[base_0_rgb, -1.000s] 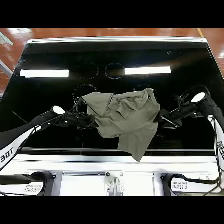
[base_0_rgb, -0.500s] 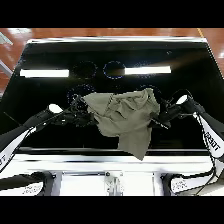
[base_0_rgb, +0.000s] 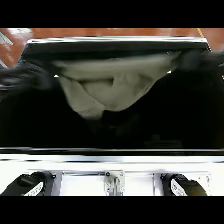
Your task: Fold the shirts.
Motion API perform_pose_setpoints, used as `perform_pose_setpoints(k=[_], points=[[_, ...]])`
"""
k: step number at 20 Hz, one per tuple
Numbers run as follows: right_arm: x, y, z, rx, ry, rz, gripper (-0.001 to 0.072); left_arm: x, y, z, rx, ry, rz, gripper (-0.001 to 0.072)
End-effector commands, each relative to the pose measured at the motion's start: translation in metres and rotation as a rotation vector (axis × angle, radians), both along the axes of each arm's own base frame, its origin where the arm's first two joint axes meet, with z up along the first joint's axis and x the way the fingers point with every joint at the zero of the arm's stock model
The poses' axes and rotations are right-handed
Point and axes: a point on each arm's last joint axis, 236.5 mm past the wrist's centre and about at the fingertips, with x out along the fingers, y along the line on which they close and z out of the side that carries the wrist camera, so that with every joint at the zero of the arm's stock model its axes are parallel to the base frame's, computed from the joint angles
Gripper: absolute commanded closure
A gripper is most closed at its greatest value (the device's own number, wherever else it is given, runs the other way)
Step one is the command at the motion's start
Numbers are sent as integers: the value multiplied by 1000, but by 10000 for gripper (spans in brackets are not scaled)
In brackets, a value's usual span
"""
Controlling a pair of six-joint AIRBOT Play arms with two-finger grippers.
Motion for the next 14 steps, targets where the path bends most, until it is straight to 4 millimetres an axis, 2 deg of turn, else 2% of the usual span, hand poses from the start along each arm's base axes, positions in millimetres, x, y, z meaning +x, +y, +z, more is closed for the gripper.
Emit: perform_pose_setpoints(k=[1,2,4,6,8,9,11,12,14], points=[[-102,-12,177,65,-541,-135,664,-92,45,148,-134,-365,81,671],[-126,-11,188,67,-580,-139,664,-112,52,165,-152,-417,82,671],[-153,-7,185,61,-561,-135,663,-140,59,176,-162,-464,78,671],[-164,-13,174,67,-502,-173,663,-149,61,170,-129,-459,76,670],[-164,-21,161,53,-449,-209,663,-142,65,155,-59,-431,98,670],[-160,-25,152,42,-409,-227,664,-134,68,145,-22,-402,117,671],[-143,-34,118,9,-265,-256,664,-111,73,114,2,-296,162,670],[-131,-39,91,-29,-158,-263,664,-99,72,93,13,-231,172,670],[-108,-51,28,-108,92,-264,663,-69,63,34,20,-57,177,670]])
